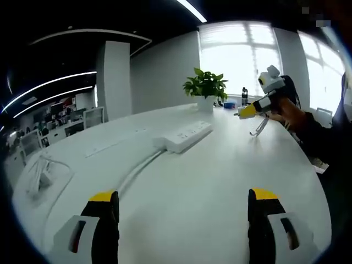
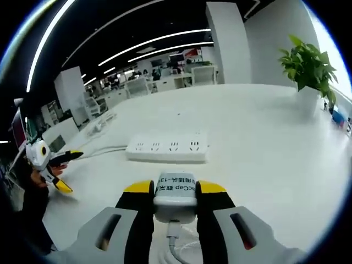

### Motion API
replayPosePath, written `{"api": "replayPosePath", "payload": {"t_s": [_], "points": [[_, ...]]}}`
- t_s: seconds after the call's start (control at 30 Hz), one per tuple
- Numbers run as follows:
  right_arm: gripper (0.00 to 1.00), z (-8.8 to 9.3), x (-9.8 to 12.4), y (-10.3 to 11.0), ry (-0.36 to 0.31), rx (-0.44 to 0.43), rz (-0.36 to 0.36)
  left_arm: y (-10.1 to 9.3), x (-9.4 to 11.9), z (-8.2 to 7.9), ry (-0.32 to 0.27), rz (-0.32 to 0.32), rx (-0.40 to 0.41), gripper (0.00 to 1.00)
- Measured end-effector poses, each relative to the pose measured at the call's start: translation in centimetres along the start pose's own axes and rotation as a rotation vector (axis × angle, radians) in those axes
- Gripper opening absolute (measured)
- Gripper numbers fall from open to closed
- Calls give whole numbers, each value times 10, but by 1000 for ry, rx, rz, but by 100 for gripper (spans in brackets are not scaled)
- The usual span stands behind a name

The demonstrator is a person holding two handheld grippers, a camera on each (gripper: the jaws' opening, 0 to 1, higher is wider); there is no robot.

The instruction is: Straighten the power strip on the desk, plug the charger into it

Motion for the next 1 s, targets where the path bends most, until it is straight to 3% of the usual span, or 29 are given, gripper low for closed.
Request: {"api": "replayPosePath", "payload": {"t_s": [0.7,1.0], "points": [[27,-26,-9,-15,80,8,-52,0,-1,2,1,-4,-17,99],[27,-37,-12,-14,121,62,-64,-1,-1,2,4,-5,-23,99]]}}
Point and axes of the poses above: the point that each gripper's makers call its tool centre point, and the gripper's own axes: x roughly backward along the fingers, y roughly to its left, z roughly out of its underside, the point moved 5 cm from there along x, roughly backward along the fingers, and after that the axes turned 9 degrees about x, right-handed, at the moved point
